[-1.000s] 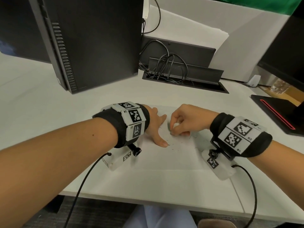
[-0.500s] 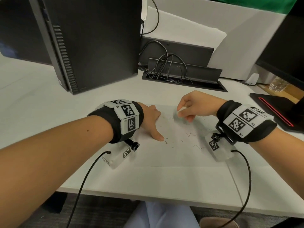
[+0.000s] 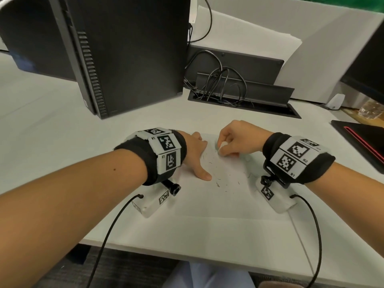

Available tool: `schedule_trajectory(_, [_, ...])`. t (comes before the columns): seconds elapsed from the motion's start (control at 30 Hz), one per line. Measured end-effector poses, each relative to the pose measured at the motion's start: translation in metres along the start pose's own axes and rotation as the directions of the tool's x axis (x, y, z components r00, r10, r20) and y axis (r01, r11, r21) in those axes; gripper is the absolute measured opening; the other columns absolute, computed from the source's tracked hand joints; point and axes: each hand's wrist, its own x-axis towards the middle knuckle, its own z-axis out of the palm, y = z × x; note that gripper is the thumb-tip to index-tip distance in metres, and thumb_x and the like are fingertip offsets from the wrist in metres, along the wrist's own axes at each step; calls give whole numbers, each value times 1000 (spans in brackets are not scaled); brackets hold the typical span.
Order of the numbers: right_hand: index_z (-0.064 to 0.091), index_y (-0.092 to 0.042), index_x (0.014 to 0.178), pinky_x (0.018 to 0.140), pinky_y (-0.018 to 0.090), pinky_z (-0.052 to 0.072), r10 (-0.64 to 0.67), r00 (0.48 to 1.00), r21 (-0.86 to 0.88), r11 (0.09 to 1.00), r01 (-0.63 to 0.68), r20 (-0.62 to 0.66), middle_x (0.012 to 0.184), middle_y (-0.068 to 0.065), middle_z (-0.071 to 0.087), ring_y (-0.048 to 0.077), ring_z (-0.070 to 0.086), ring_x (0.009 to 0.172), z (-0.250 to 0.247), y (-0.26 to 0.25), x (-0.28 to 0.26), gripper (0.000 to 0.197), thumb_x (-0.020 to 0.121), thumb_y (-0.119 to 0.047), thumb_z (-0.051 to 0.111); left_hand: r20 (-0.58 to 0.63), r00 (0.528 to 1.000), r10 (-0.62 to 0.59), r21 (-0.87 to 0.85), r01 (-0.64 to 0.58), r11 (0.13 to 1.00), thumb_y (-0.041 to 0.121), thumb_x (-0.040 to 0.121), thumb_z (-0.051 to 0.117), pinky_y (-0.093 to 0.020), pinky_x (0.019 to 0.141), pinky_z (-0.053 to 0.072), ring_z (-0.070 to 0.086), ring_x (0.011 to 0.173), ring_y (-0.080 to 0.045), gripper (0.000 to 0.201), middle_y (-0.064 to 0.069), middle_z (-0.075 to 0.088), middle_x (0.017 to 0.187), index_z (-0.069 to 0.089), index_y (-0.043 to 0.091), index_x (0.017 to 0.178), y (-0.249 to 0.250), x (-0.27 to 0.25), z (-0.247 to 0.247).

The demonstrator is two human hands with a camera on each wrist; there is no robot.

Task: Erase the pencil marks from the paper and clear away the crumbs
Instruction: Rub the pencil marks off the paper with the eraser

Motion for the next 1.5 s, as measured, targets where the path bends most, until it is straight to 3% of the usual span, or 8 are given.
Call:
schedule_trajectory(0.13, [70, -9, 87, 60, 15, 50, -60, 982, 113, 993, 40, 182, 77, 20, 70, 14, 58, 56, 6, -8, -4, 11, 77, -13, 72, 7, 1000, -2, 9, 1, 1000, 71, 75, 54, -43, 106, 31, 29, 137, -21, 101, 0, 10, 155, 9, 21, 150, -1, 0, 0])
schedule_trajectory(0.27, [70, -16, 83, 56, 11, 43, -26, 999, 10, 1000, 25, 43, 79, 17, 69, 9, 54, 56, 1, -2, -4, 7, 77, -16, 72, 11, 1000, -13, 2, 13, 1000, 70, 77, 53, -41, 107, 29, 24, 140, -20, 102, 1, 5, 157, 3, 19, 151, 1, -2, -1])
schedule_trajectory(0.37, [70, -9, 85, 56, 15, 50, -44, 972, 150, 989, 9, 233, 74, 16, 69, 14, 59, 55, 3, -2, -16, 9, 77, -11, 73, 11, 1000, -15, 13, 15, 1000, 71, 76, 53, -41, 106, 30, 25, 139, -20, 104, 1, 6, 156, 4, 19, 151, 0, -1, -1])
schedule_trajectory(0.5, [70, -9, 85, 54, 10, 48, -9, 992, 89, 996, -2, 123, 74, 16, 70, 9, 58, 48, -3, 5, -18, 8, 78, -12, 72, 12, 1000, -13, 13, 13, 1000, 69, 77, 53, -41, 106, 31, 25, 139, -20, 102, 0, 8, 156, 5, 18, 151, 1, -3, -2])
schedule_trajectory(0.63, [69, -12, 80, 57, 17, 51, -26, 975, 117, 993, 0, 219, 65, 10, 67, 9, 58, 48, 3, 1, -28, 6, 77, -10, 73, 12, 1000, -11, 26, 10, 1000, 68, 78, 53, -41, 106, 31, 26, 139, -21, 101, -1, 10, 155, 6, 17, 151, 2, -3, -3])
schedule_trajectory(0.93, [67, -16, 75, 56, 18, 47, 40, 991, 59, 997, -48, 129, 58, 4, 64, 5, 55, 43, -3, 16, -34, 9, 77, -9, 71, 2, 1000, 8, 1, -8, 1000, 66, 78, 55, -42, 108, 30, 27, 137, -24, 99, -6, 14, 153, 11, 14, 150, 2, -2, -1])
schedule_trajectory(1.33, [63, -11, 79, 61, 20, 53, 10, 996, 103, 994, -19, 87, 71, 12, 68, 8, 59, 48, -6, -3, 3, 6, 81, -10, 69, -54, 997, 63, -85, -67, 994, 59, 76, 64, -44, 106, 28, 35, 131, -22, 91, 2, 28, 143, 19, 26, 148, -5, -7, 0])
schedule_trajectory(1.5, [69, -7, 84, 58, 19, 53, -78, 944, 173, 985, 23, 320, 69, 10, 67, 13, 61, 54, 3, -14, -4, 9, 77, -9, 74, -38, 998, 60, -59, -62, 996, 64, 73, 63, -48, 107, 28, 36, 130, -22, 89, 2, 27, 143, 27, 27, 145, -6, -2, 2])
